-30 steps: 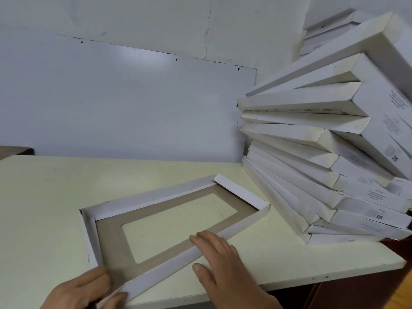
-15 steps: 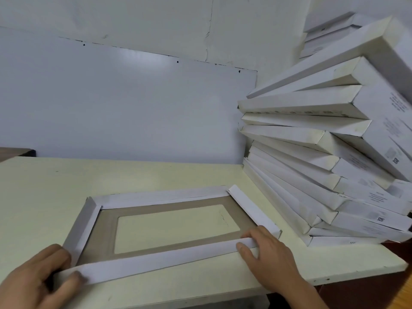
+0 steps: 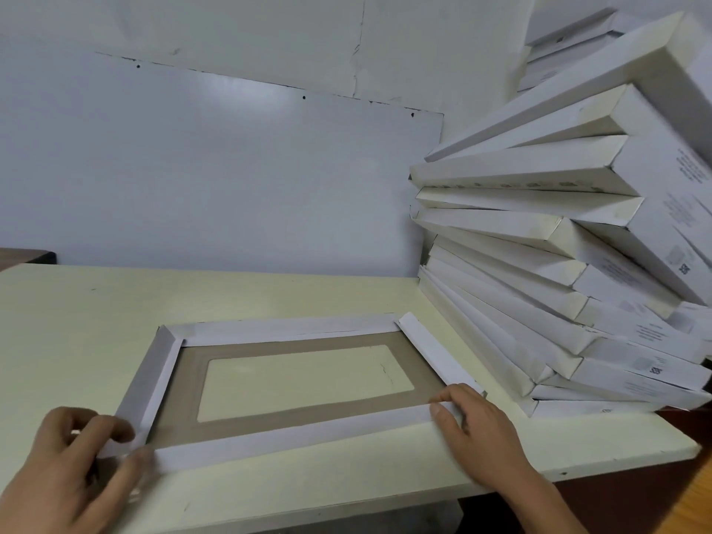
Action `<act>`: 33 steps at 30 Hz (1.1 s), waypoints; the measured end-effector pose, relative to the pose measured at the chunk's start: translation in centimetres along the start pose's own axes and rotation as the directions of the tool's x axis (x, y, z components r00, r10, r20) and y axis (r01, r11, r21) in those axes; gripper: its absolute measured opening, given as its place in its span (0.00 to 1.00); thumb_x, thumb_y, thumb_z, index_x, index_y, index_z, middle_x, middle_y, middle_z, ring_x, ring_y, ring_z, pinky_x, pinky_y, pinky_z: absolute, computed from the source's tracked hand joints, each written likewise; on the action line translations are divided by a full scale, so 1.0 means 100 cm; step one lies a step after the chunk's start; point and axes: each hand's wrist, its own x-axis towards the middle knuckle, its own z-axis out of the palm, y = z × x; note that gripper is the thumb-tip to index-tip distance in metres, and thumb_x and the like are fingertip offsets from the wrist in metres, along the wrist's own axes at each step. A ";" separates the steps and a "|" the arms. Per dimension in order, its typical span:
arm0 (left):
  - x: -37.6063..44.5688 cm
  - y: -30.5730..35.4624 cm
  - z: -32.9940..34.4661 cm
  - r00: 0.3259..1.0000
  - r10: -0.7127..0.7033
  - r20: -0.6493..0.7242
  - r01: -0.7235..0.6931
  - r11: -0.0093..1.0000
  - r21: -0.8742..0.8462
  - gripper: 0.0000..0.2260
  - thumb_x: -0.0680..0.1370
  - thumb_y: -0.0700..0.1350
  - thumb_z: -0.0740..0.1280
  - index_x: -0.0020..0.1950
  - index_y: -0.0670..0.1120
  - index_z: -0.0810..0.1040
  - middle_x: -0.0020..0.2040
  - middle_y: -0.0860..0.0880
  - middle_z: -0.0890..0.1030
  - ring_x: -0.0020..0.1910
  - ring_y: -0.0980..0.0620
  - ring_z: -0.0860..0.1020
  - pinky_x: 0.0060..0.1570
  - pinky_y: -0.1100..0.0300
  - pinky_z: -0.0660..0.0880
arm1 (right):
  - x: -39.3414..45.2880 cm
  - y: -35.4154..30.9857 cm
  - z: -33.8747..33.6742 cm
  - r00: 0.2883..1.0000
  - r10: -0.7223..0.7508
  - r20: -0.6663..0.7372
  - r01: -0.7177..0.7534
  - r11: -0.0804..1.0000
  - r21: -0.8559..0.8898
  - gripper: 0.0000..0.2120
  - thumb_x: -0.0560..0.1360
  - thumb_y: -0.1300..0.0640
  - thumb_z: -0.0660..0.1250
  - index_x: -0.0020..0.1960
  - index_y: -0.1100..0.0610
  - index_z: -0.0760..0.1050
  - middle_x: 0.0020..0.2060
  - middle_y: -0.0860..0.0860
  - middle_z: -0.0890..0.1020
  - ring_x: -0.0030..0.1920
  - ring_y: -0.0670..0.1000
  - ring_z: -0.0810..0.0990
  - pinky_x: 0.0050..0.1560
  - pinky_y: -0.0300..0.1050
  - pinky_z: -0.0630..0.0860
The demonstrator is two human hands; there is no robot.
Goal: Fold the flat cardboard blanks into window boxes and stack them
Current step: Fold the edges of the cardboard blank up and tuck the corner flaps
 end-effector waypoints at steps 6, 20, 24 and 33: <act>-0.002 0.004 0.007 0.996 0.055 -0.065 -0.053 0.998 0.023 0.16 0.70 0.72 0.60 0.41 0.61 0.72 0.45 0.50 0.66 0.31 0.64 0.68 0.33 0.66 0.68 | 0.001 0.002 0.004 1.000 0.007 -0.014 -0.007 1.000 0.001 0.05 0.80 0.47 0.61 0.46 0.39 0.72 0.47 0.36 0.78 0.44 0.36 0.75 0.38 0.31 0.65; -0.004 -0.007 0.013 1.000 -0.005 -0.015 0.005 0.999 -0.040 0.14 0.68 0.73 0.62 0.45 0.67 0.71 0.53 0.53 0.67 0.35 0.65 0.69 0.36 0.64 0.68 | -0.001 0.002 0.005 1.000 0.008 -0.028 -0.008 1.000 0.007 0.06 0.79 0.47 0.61 0.45 0.38 0.72 0.47 0.35 0.77 0.43 0.37 0.75 0.38 0.32 0.65; -0.005 -0.013 0.015 1.000 -0.016 0.007 0.016 0.999 -0.048 0.14 0.67 0.74 0.63 0.46 0.69 0.70 0.57 0.55 0.68 0.37 0.65 0.69 0.37 0.64 0.68 | -0.002 0.002 0.005 1.000 0.012 -0.025 -0.012 1.000 0.009 0.07 0.79 0.46 0.60 0.43 0.37 0.70 0.47 0.34 0.76 0.44 0.37 0.75 0.38 0.32 0.65; -0.005 -0.018 0.018 0.999 -0.033 0.024 0.034 0.998 -0.054 0.14 0.66 0.73 0.63 0.46 0.69 0.69 0.57 0.55 0.69 0.37 0.65 0.69 0.37 0.65 0.68 | -0.002 0.001 0.004 1.000 0.019 -0.014 -0.018 1.000 0.005 0.06 0.79 0.46 0.60 0.45 0.38 0.71 0.47 0.35 0.77 0.44 0.37 0.75 0.39 0.31 0.66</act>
